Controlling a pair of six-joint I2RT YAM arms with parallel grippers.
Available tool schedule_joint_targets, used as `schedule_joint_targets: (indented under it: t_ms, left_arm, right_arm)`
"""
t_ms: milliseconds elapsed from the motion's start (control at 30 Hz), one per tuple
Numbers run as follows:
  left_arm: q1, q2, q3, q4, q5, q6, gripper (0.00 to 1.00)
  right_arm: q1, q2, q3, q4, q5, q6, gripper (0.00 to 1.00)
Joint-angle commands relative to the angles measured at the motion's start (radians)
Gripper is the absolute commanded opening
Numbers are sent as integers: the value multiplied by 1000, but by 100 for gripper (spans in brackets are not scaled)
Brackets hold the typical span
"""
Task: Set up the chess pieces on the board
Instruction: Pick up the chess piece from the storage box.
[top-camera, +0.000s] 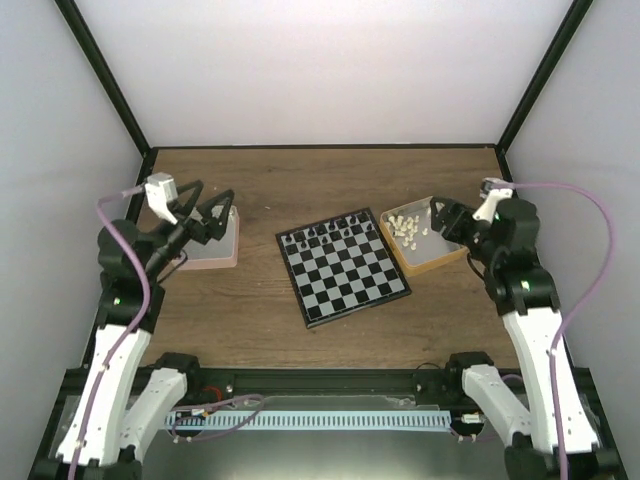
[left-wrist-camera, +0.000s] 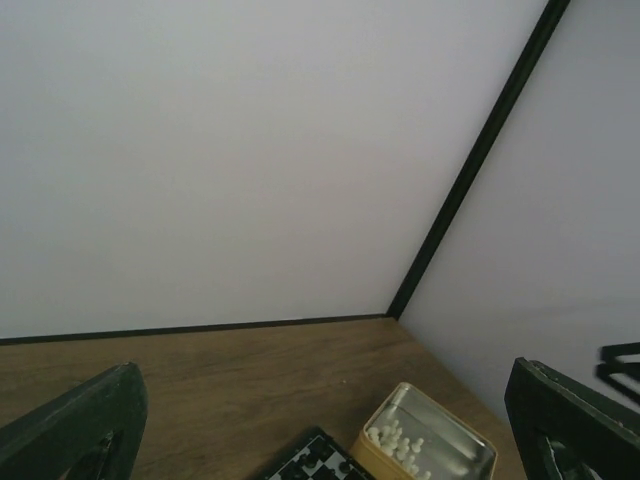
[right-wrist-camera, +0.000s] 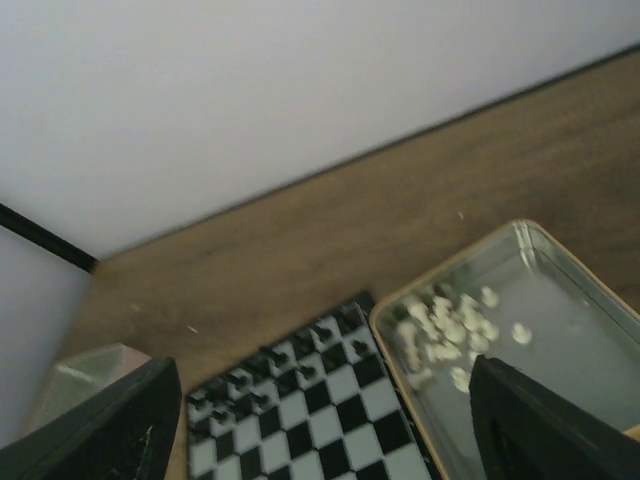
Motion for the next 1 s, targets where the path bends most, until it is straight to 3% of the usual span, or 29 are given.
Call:
schedule_joint_targets:
  t_ms: [0,233,533,700,967]
  left_arm:
    - [7,145,12,195,100,-43,100]
    - [6,362,104,287,91,-17,100]
    - [6,432,84,285,39,16,100]
    - [6,392,52,274,-53,33,100]
    - [6,375,41,270,-59,28,100]
  right_arm:
    - [-16,138,-19,11,-18,-14,77]
    - [-17,333,-43,46,46,-3,62]
    - [-14,532,-70,130,14,-5,36]
    - [6,692,-23,165,53,2,35]
    - [67,962,176,140,139,-14,32]
